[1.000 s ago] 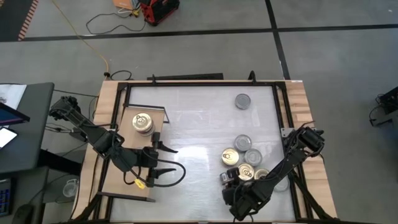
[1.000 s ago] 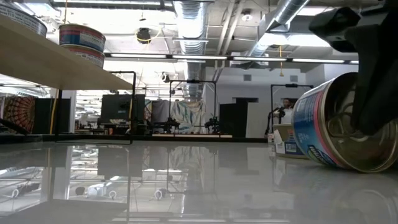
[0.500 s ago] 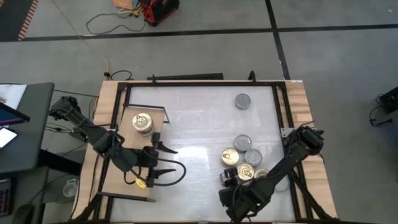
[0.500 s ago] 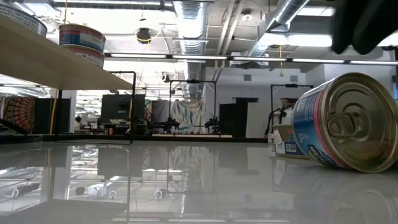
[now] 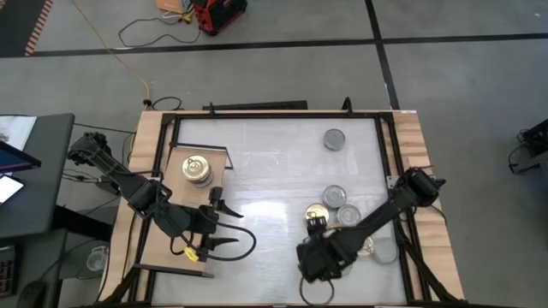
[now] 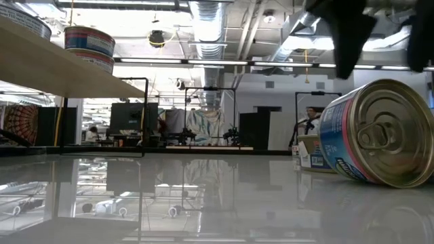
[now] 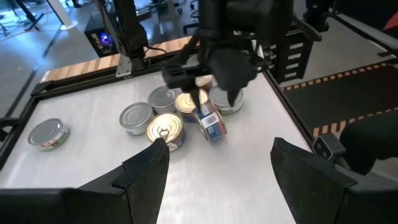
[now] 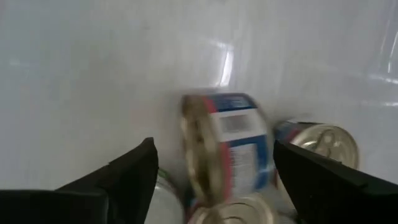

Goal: Stack canned seafood by type on shelf
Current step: Stack the blue tuna can on top of the blue tuna can on the shelf

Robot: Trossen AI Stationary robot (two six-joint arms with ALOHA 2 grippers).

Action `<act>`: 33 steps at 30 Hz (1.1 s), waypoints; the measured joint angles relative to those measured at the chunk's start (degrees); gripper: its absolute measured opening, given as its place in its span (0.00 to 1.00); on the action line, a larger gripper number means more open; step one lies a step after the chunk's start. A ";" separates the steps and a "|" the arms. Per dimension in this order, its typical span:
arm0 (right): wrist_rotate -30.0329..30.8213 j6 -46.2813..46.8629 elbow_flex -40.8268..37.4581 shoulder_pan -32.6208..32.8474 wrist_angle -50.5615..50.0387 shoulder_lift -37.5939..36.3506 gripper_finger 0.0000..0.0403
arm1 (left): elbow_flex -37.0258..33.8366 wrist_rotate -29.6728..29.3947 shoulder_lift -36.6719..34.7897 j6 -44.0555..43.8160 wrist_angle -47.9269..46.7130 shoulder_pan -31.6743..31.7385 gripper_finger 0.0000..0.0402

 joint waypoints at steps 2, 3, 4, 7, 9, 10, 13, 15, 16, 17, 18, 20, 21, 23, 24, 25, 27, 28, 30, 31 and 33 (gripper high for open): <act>-1.15 -1.32 0.00 -1.52 -0.41 0.00 0.86 | 0.00 -0.42 0.00 -0.04 -0.66 0.00 0.67; -1.58 -2.06 0.00 -2.19 -0.38 0.00 0.86 | 0.00 -0.46 0.00 -0.04 -0.92 0.00 0.67; -2.77 -2.83 0.00 -2.76 -0.35 0.00 0.85 | 0.00 -0.48 0.00 -0.04 -1.18 0.00 0.67; -9.22 -3.18 0.00 -4.60 0.00 0.04 0.84 | 0.00 -0.48 0.00 -0.04 -2.45 0.00 0.67; -11.21 -3.63 -0.59 -5.50 0.95 0.10 0.83 | 0.00 -0.14 0.00 -0.32 -3.33 0.00 0.67; -11.66 -4.03 -1.17 -5.72 1.26 0.11 0.83 | 0.00 0.08 0.00 -0.50 -3.85 0.00 0.67; -11.98 -5.20 -2.77 -6.28 1.38 0.00 0.81 | 0.00 0.68 0.00 -0.69 -5.19 0.00 0.67; -12.59 -5.65 -4.05 -6.40 2.54 0.01 0.80 | 0.00 0.76 0.01 -1.10 -5.87 0.00 0.67; -12.97 -5.74 -4.67 -6.37 3.19 0.17 0.79 | 0.00 0.79 0.00 -1.23 -6.14 0.00 0.67; -13.14 -5.74 -5.13 -6.31 3.45 0.26 0.78 | 0.00 0.82 0.00 -1.27 -6.26 0.00 0.67; -13.15 -5.76 -5.49 -6.29 3.58 0.26 0.77 | 0.00 0.84 0.02 -1.29 -6.26 0.00 0.67; -13.13 -5.74 -5.86 -6.18 3.52 0.20 0.74 | 0.00 0.81 0.00 -1.31 -6.28 0.00 0.67; -13.08 -5.75 -6.00 -6.19 3.66 0.20 0.73 | 0.00 0.71 0.01 -1.31 -6.26 0.00 0.67; -12.16 -5.57 -6.63 -6.24 4.67 0.20 0.71 | 0.00 0.21 0.01 -1.26 -6.28 0.00 0.67; -11.58 -5.04 -6.83 -6.27 4.91 0.20 0.70 | 0.01 0.00 0.00 -1.13 -6.27 0.00 0.67; -10.62 -4.38 -6.91 -6.29 4.81 0.20 0.69 | 0.00 -0.08 0.00 -1.14 -6.26 0.00 0.67; -8.34 -2.83 -6.91 -6.26 4.16 0.20 0.68 | 0.01 -0.14 0.00 -1.14 -6.26 0.00 0.67; -7.17 -2.28 -6.91 -6.19 3.89 0.20 0.68 | 0.02 -0.27 0.00 -1.12 -6.26 0.00 0.67; -4.76 -0.89 -6.91 -6.14 2.98 0.20 0.67 | 0.00 -0.42 0.01 -1.11 -6.07 0.00 0.67; -4.32 -0.49 -6.91 -6.04 2.27 0.20 0.67 | 0.00 -0.42 0.01 -1.11 -6.02 0.00 0.67; -4.13 -0.32 -6.91 -5.78 1.21 0.20 0.67 | 0.00 -0.42 0.00 -1.11 -6.02 0.00 0.67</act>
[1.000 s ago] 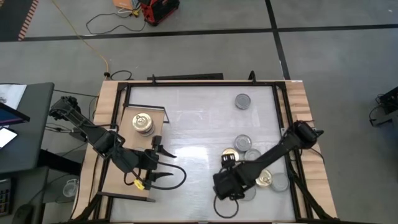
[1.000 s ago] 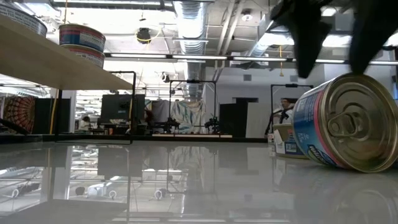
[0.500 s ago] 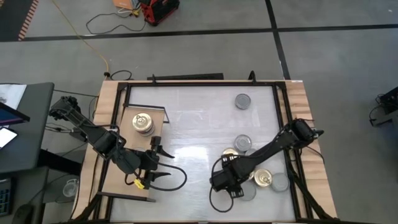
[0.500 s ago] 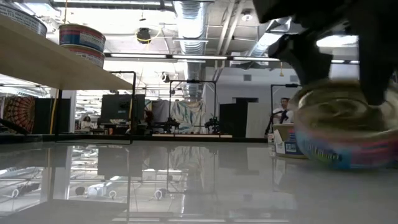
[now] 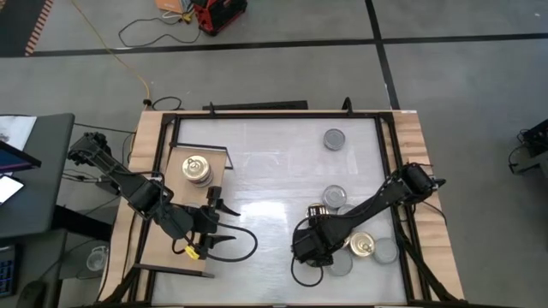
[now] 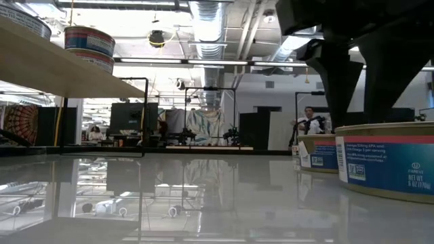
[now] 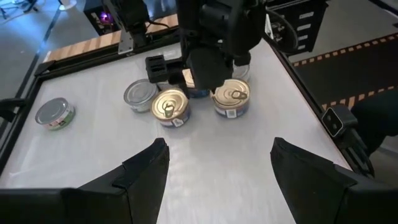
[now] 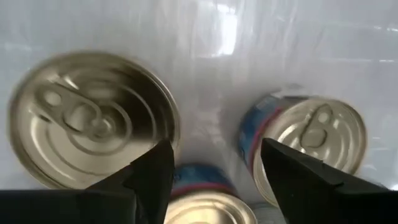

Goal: Stack canned seafood by type on shelf
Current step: Stack the blue tuna can on top of the blue tuna can on the shelf

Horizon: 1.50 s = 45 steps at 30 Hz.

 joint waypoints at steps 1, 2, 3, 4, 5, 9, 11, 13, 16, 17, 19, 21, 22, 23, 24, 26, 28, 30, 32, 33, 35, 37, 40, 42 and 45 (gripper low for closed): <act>-0.01 0.01 0.00 0.07 -0.21 -0.02 0.67 | 0.00 -0.01 0.00 -0.01 0.00 0.00 0.67; -0.03 0.15 0.08 0.35 -0.25 -0.02 0.67 | 0.02 -0.02 0.00 -0.07 0.00 0.00 0.67; -0.02 0.20 0.42 0.85 -0.15 -0.07 0.67 | 0.00 -0.02 0.02 -0.21 0.02 0.00 0.67; 0.04 0.17 0.89 1.59 0.26 -0.12 0.67 | 0.00 -0.02 0.00 -0.26 0.00 0.00 0.67; 0.27 -0.06 1.44 2.49 1.28 -0.23 0.67 | 0.00 -0.02 0.00 -0.30 0.00 0.00 0.67; 3.83 -0.24 1.97 7.07 5.81 -0.18 0.67 | 0.00 -0.07 0.00 -0.70 0.00 0.00 0.67; 5.13 0.99 1.90 9.41 6.01 -0.09 0.67 | 0.00 -0.13 0.00 -0.74 0.02 0.00 0.67; 7.25 3.21 2.11 11.57 6.39 -0.11 0.67 | 0.00 -0.51 0.01 -0.77 0.04 0.00 0.67; 10.12 4.43 2.22 14.79 6.58 -0.06 0.67 | 0.00 -0.81 0.00 -0.81 0.93 0.00 0.67; 11.06 4.47 2.19 15.77 6.51 0.30 0.67 | 0.00 -0.81 0.01 -0.81 1.41 0.00 0.67; 12.26 4.49 2.09 17.57 5.51 1.02 0.67 | 0.02 -0.81 0.02 -0.70 2.14 0.00 0.67; 12.92 4.14 2.06 18.88 4.83 2.34 0.67 | 0.01 -0.79 0.00 -0.70 2.42 0.00 0.67; 13.44 3.82 2.05 19.23 4.81 2.86 0.67 | 0.02 -0.79 0.00 -0.70 2.55 0.00 0.67; 13.81 3.24 2.05 19.52 4.98 3.50 0.67 | 0.01 -0.76 0.01 -0.68 2.62 0.00 0.67; 14.17 2.76 2.07 19.55 5.28 4.21 0.67 | 0.00 -0.76 0.00 -0.68 2.65 0.00 0.67; 15.95 2.76 2.08 19.15 4.41 5.83 0.67 | 0.02 -0.82 0.01 -0.66 2.75 0.00 0.67; 18.38 2.84 2.03 18.52 3.95 7.34 0.67 | 0.02 -1.42 0.02 -0.30 2.75 0.00 0.67; 21.36 2.75 2.05 17.71 2.79 8.37 0.67 | 0.02 -1.97 0.00 0.17 2.79 0.00 0.67; 24.35 2.13 2.05 16.74 1.73 9.40 0.67 | 0.02 -2.25 0.01 0.20 2.88 0.00 0.67; 25.30 2.06 2.03 16.15 1.45 9.95 0.67 | 0.02 -2.31 0.02 0.21 2.89 0.01 0.67; 26.39 1.14 2.01 14.61 1.25 10.63 0.67 | 0.00 -2.36 0.00 0.22 2.89 0.00 0.67; 27.05 -0.05 2.06 12.88 1.28 11.08 0.67 | 0.02 -2.34 0.02 0.22 2.93 0.00 0.67; 27.04 -0.90 2.21 9.74 1.52 11.77 0.67 | 0.02 -2.41 0.01 0.23 2.93 0.00 0.67; 27.79 -2.04 2.01 7.53 1.87 12.10 0.67 | 0.02 -2.62 0.00 0.24 2.93 0.00 0.67; 28.57 -4.31 1.90 4.11 3.08 11.90 0.67 | 0.02 -2.67 0.00 0.24 2.91 0.00 0.67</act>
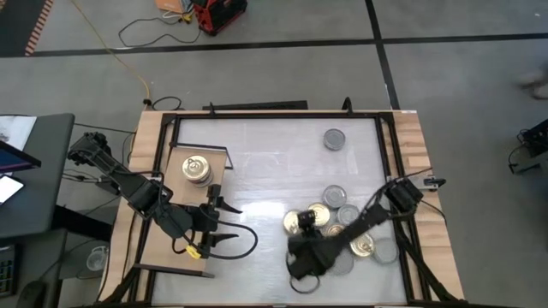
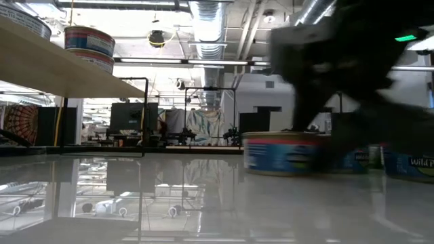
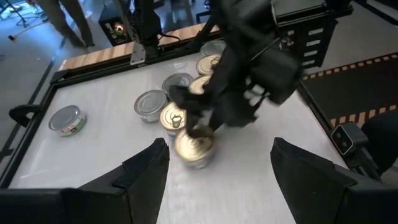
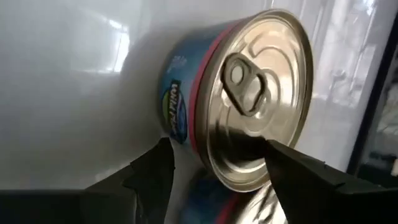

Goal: Stack canned seafood by type on shelf
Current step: Stack the blue tuna can on top of the blue tuna can on the shelf

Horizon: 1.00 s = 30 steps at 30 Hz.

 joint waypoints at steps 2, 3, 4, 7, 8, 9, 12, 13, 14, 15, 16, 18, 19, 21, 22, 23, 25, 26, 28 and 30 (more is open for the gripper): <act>0.44 -2.21 0.00 -1.93 0.54 -0.71 0.67 | -0.01 0.00 0.02 0.00 0.00 0.01 0.67; 0.42 -3.34 0.00 -2.81 0.64 -1.09 0.67 | 0.00 0.00 0.01 0.00 0.00 0.01 0.67; 0.18 -3.94 0.00 -3.40 0.77 -1.51 0.67 | 0.00 0.00 0.01 -0.03 -0.01 0.00 0.67; -0.04 -4.98 0.00 -3.81 1.39 -3.04 0.67 | 0.00 0.02 0.02 -0.75 -0.32 -0.19 0.67; -0.01 -5.13 0.00 -3.42 1.80 -3.58 0.67 | 0.00 0.00 0.00 -0.89 -0.54 -0.34 0.67; 0.03 -5.15 0.02 -2.90 2.26 -3.91 0.67 | 0.00 0.00 0.01 -0.92 -0.74 -0.50 0.67; 0.00 -5.15 0.04 -1.11 2.66 -4.20 0.67 | 0.00 0.00 0.00 -0.93 -1.31 -0.76 0.67; -0.04 -5.15 0.04 -0.59 2.88 -4.20 0.67 | 0.00 0.00 0.01 -0.92 -1.36 -0.76 0.67; -0.04 -5.15 0.04 -0.07 3.33 -4.06 0.66 | 0.00 -0.03 0.00 -0.88 -1.33 -0.76 0.67; 0.00 -5.15 0.04 0.31 3.82 -3.94 0.66 | 0.00 -0.23 0.02 -0.72 -1.33 -0.76 0.67; 0.04 -5.15 0.01 0.54 4.01 -3.87 0.64 | 0.00 -0.41 0.00 -0.68 -1.33 -0.76 0.67; 0.05 -5.15 -0.77 0.72 5.12 -3.81 0.60 | 0.00 -0.66 0.02 -0.68 -1.32 -0.75 0.67; 0.05 -5.14 -1.18 0.69 5.53 -3.79 0.57 | 0.00 -0.70 0.02 -0.68 -1.29 -0.76 0.67; -0.02 -5.15 -1.93 0.56 6.49 -3.79 0.51 | 0.00 -0.74 0.00 -0.68 -1.30 -0.76 0.67; -0.04 -5.13 -2.16 0.48 6.80 -3.77 0.48 | 0.00 -0.74 0.00 -0.68 -1.28 -0.76 0.67; -0.06 -5.13 -2.30 0.30 7.12 -3.74 0.45 | 0.00 -0.74 0.01 -0.68 -1.28 -0.76 0.67; -0.08 -5.15 -2.34 0.24 7.42 -3.75 0.40 | 0.00 -0.72 0.00 -0.68 -1.29 -0.76 0.67; -0.09 -5.18 -2.34 0.24 7.40 -3.87 0.38 | 0.00 -0.72 0.00 -0.76 -1.29 -0.76 0.67; -0.24 -6.11 -2.34 0.26 7.79 -4.05 0.34 | 0.00 -0.72 0.01 -0.92 -1.30 -0.76 0.67; -0.34 -7.34 -2.34 0.26 7.91 -4.09 0.32 | 0.00 -0.72 0.01 -0.90 -1.30 -0.76 0.67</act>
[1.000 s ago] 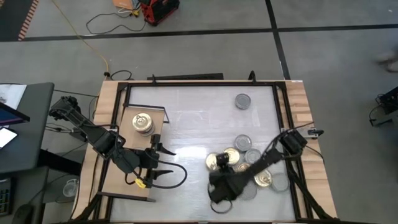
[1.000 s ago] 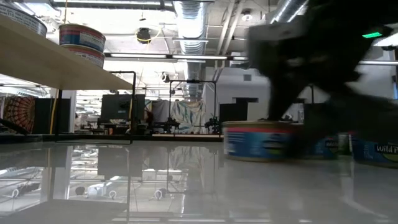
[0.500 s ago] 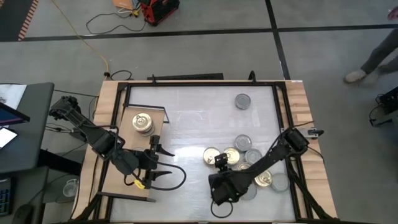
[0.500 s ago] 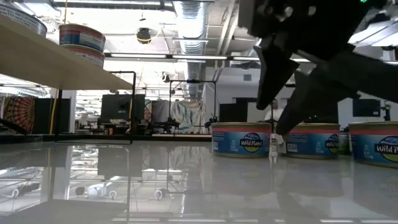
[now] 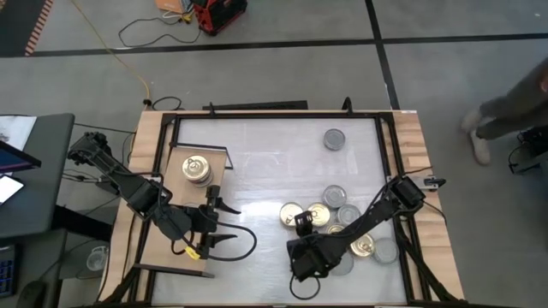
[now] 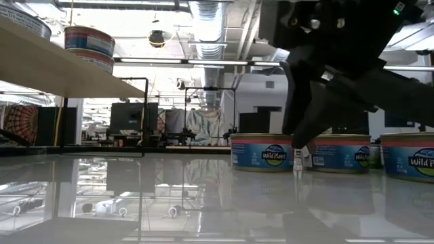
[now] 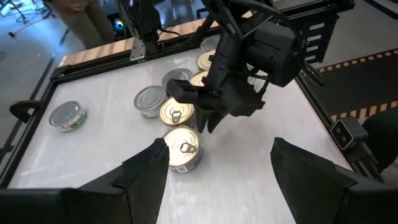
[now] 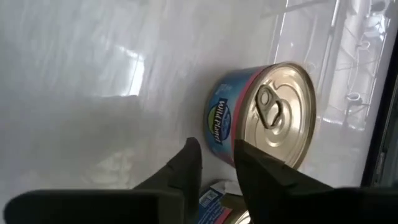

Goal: Stack canned seafood by type on shelf
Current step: Stack the blue tuna can on top of the blue tuna can on the shelf

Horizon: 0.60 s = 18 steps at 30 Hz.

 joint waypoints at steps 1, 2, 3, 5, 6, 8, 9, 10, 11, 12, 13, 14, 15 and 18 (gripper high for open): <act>-0.27 -0.41 0.00 0.00 -0.03 0.00 0.31 | 0.00 0.00 0.01 0.00 0.01 0.00 0.67; -0.60 -0.63 0.00 -0.12 -0.01 0.00 0.31 | 0.00 0.00 -0.01 0.00 0.01 0.00 0.67; -1.26 -0.68 0.00 -0.28 0.01 0.00 0.30 | 0.00 0.00 0.01 0.00 0.01 0.00 0.67; -2.02 -0.53 0.00 -0.47 -0.10 -0.25 0.29 | 0.00 0.02 0.00 0.00 0.01 0.00 0.67; -2.09 -0.51 0.00 -0.53 -0.11 -0.41 0.29 | 0.00 0.02 -0.01 0.00 0.01 0.00 0.67; -2.12 -0.54 0.00 -0.77 0.10 -0.92 0.29 | -0.01 0.02 -0.01 -0.02 0.01 0.00 0.67; -2.13 -0.54 0.00 -0.84 0.08 -1.18 0.29 | 0.00 0.02 -0.01 -0.02 -0.01 0.00 0.67; -2.12 -0.55 0.00 -1.06 0.12 -1.32 0.29 | 0.00 0.02 -0.01 -0.02 -0.01 0.00 0.67; -2.14 -0.59 0.02 -1.24 0.19 -1.38 0.29 | 0.00 0.02 0.00 -0.04 0.01 0.00 0.67; -2.18 -0.64 0.19 -1.51 0.06 -1.38 0.29 | 0.00 0.02 0.01 -0.04 -0.01 0.00 0.67; -2.33 -0.89 0.37 -1.61 0.01 -1.38 0.29 | 0.00 0.02 0.01 -0.05 -0.01 0.00 0.67; -2.39 -1.33 0.45 -1.72 0.37 -1.38 0.29 | 0.00 0.02 0.00 -0.07 -0.01 0.00 0.67; -2.69 -1.95 0.50 -1.92 0.85 -1.38 0.29 | 0.00 0.02 0.00 -0.08 -0.01 0.00 0.67; -3.17 -2.34 0.55 -2.80 1.33 -1.38 0.29 | 0.00 0.02 0.00 -0.12 -0.01 0.00 0.67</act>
